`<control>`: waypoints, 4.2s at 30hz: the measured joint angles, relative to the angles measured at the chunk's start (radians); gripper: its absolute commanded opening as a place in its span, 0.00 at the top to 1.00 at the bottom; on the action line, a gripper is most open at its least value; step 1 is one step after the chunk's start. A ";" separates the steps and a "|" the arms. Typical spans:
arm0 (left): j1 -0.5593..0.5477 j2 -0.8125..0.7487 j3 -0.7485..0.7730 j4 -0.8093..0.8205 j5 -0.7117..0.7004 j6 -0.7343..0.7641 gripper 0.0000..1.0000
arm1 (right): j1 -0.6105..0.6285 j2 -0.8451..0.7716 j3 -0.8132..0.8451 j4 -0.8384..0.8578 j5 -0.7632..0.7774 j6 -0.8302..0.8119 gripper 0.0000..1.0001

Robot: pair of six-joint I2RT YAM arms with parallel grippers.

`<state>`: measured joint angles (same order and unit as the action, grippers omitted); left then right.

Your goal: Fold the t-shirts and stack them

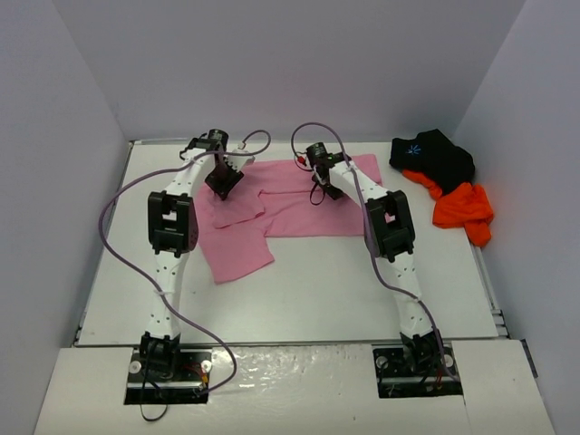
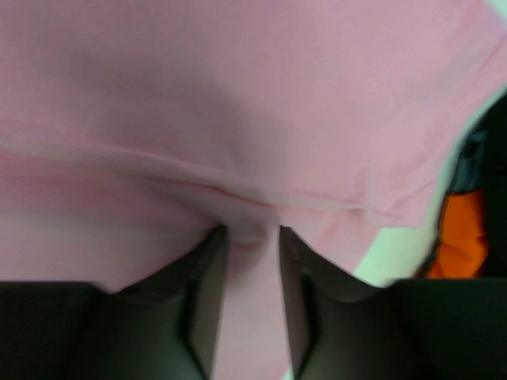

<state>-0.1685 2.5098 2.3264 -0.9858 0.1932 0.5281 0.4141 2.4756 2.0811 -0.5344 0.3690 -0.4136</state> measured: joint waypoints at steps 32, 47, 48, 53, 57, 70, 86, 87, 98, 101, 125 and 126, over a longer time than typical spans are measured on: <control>-0.293 -1.072 -1.384 0.271 -0.077 0.242 0.59 | -0.050 -0.802 -1.079 0.232 -0.033 -0.337 0.52; -0.377 -1.117 -1.433 0.384 -0.137 0.226 0.68 | -0.058 -0.777 -1.126 0.364 -0.010 -0.340 0.51; -0.386 -1.123 -1.435 0.383 -0.137 0.223 0.70 | -0.058 -0.773 -1.126 0.369 -0.007 -0.340 0.51; -0.399 -1.178 -1.489 0.374 -0.149 0.222 0.71 | -0.060 -0.750 -1.126 0.393 0.015 -0.339 0.51; -0.399 -1.193 -1.547 0.363 -0.167 0.230 0.71 | -0.060 -0.737 -1.125 0.397 0.024 -0.338 0.51; -0.406 -1.196 -1.635 0.390 -0.200 0.252 0.67 | -0.060 -0.728 -1.110 0.406 0.036 -0.320 0.51; -0.407 -1.158 -1.683 0.555 -0.274 0.284 0.63 | -0.040 -0.710 -1.094 0.409 0.060 -0.294 0.51; -0.407 -1.151 -1.681 0.569 -0.280 0.284 0.63 | -0.039 -0.707 -1.094 0.411 0.061 -0.294 0.51; -0.419 -1.092 -1.658 0.643 -0.275 0.302 1.00 | -0.035 -0.687 -1.080 0.411 0.066 -0.290 0.50; -0.422 -1.087 -1.658 0.647 -0.275 0.304 1.00 | -0.034 -0.677 -1.071 0.413 0.071 -0.291 0.50; -0.421 -1.163 -1.645 0.563 -0.250 0.279 1.00 | -0.035 -0.660 -1.070 0.384 0.074 -0.284 0.52; -0.421 -1.164 -1.645 0.562 -0.250 0.279 1.00 | -0.035 -0.660 -1.072 0.379 0.064 -0.281 0.53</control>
<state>-0.5900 1.3462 0.6813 -0.4236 -0.0570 0.8066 0.3794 1.8160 1.0088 -0.1549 0.4329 -0.6949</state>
